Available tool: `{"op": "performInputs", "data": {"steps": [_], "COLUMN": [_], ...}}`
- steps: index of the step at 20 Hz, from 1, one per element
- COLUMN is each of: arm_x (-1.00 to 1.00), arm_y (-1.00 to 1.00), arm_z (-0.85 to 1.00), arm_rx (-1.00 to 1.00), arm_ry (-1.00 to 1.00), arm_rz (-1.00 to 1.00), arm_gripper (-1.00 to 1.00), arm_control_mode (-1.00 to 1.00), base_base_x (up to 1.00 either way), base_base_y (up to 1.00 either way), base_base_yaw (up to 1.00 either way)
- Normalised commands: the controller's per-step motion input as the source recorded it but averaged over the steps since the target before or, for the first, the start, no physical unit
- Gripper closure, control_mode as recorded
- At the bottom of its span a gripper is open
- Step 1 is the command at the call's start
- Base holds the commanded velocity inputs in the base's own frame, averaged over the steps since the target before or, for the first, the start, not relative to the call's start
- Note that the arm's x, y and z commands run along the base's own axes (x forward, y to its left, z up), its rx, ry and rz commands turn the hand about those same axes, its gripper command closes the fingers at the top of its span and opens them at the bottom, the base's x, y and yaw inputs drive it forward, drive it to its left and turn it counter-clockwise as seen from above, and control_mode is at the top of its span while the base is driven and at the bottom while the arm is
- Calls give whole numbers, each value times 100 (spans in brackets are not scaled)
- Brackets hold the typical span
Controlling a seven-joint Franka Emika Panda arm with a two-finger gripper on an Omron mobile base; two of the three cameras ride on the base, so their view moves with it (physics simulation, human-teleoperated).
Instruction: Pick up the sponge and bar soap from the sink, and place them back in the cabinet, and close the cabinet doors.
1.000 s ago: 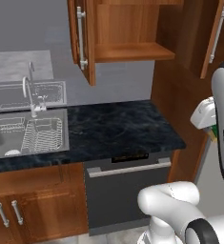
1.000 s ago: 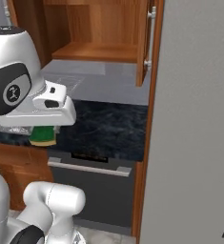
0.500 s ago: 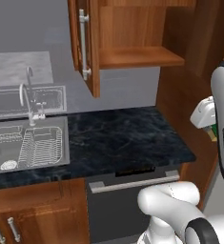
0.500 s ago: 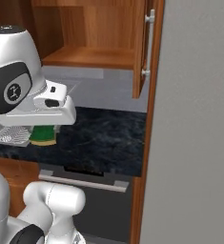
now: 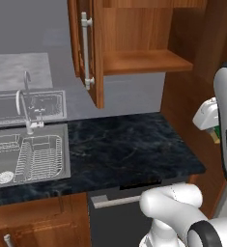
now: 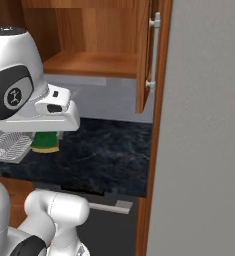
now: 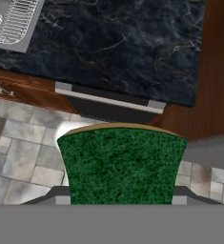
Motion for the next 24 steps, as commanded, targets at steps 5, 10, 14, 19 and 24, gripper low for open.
{"op": "performInputs", "data": {"steps": [5, 10, 14, 19, 24], "arm_x": [0, 0, 0, 0, 6], "arm_y": [0, 0, 0, 0, 0], "arm_z": [0, 0, 0, 0, 0], "arm_rx": [0, 0, 0, 0, 0], "arm_ry": [0, 0, 0, 0, 0], "arm_rz": [0, 0, 0, 0, 0], "arm_gripper": [100, 100, 100, 100, 100], "arm_control_mode": [100, 100, 100, 100, -100], "base_base_x": [36, 33, 29, 30, 25], "base_base_y": [0, 0, 0, 0, 0], "base_base_yaw": [-2, -2, -1, 0, 0]}}
